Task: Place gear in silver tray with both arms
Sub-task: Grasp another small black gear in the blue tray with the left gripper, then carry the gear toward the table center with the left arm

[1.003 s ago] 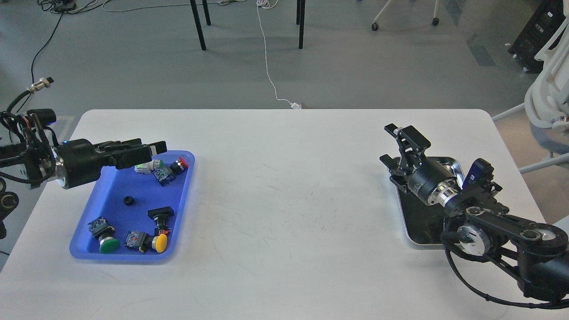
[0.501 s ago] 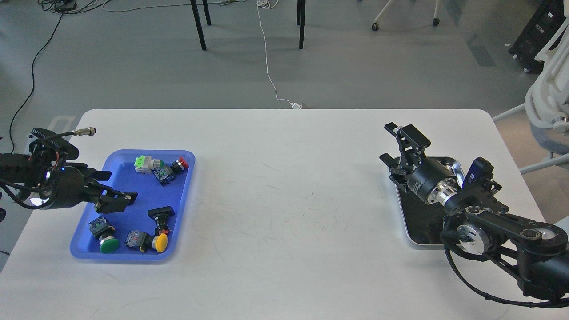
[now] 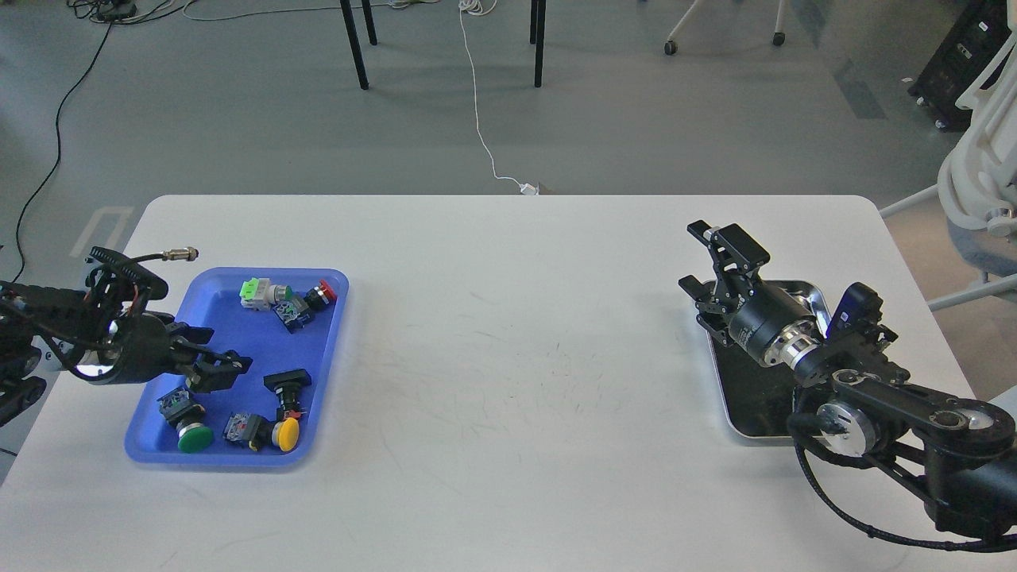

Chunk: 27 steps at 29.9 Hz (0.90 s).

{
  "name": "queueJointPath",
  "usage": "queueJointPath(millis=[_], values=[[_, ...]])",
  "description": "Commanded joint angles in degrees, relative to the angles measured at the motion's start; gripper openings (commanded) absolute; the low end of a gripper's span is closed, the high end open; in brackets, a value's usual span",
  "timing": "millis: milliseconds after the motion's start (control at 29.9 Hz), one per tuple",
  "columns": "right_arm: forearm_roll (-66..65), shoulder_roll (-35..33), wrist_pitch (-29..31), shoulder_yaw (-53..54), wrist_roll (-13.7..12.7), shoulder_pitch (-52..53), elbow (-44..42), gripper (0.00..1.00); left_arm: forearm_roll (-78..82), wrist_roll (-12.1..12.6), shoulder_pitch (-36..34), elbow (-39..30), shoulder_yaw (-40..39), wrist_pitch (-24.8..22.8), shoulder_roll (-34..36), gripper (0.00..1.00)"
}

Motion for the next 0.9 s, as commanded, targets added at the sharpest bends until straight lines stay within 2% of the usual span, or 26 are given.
queueJointPath(millis=[0,100,368,501,535,602,702,769,869], values=[[0.0,0.0,0.0,0.0,0.0,0.0,0.2,0.97,-0.1,0.0,-0.1,1.2,0.3,0.1,-0.9,0.75],[0.0,0.0,-0.1,0.0,0.0,0.0,0.6,0.97,0.1,0.0,-0.1,1.8,0.8,0.2,-1.6,0.66],[0.0,-0.1,-0.2,0.0,0.0,-0.1,0.7,0.97,1.1,0.0,-0.1,3.1,1.5,0.4,-2.5,0.62],[0.0,-0.1,-0.2,0.1,0.0,-0.1,0.7,0.97,1.1,0.0,-0.2,3.9,1.5,0.4,-2.8,0.44],[0.0,-0.1,-0.2,0.1,0.0,-0.1,0.7,0.97,1.2,0.0,-0.2,4.0,1.5,0.4,-3.0,0.34],[0.0,-0.2,-0.2,0.3,0.0,-0.1,0.7,0.97,1.2,0.0,-0.3,4.5,1.5,0.4,-3.3,0.24],[0.0,-0.3,-0.2,0.4,0.0,-0.2,0.7,0.97,1.2,0.0,-0.3,4.9,1.5,0.5,-3.3,0.21],[0.0,-0.3,-0.2,0.4,0.0,-0.2,0.7,0.97,1.2,0.0,-0.3,5.0,1.5,0.5,-3.3,0.13],[0.0,-0.3,-0.2,0.7,0.0,-0.2,0.7,0.97,1.1,0.0,-0.6,5.0,1.5,1.0,-3.3,0.12]])
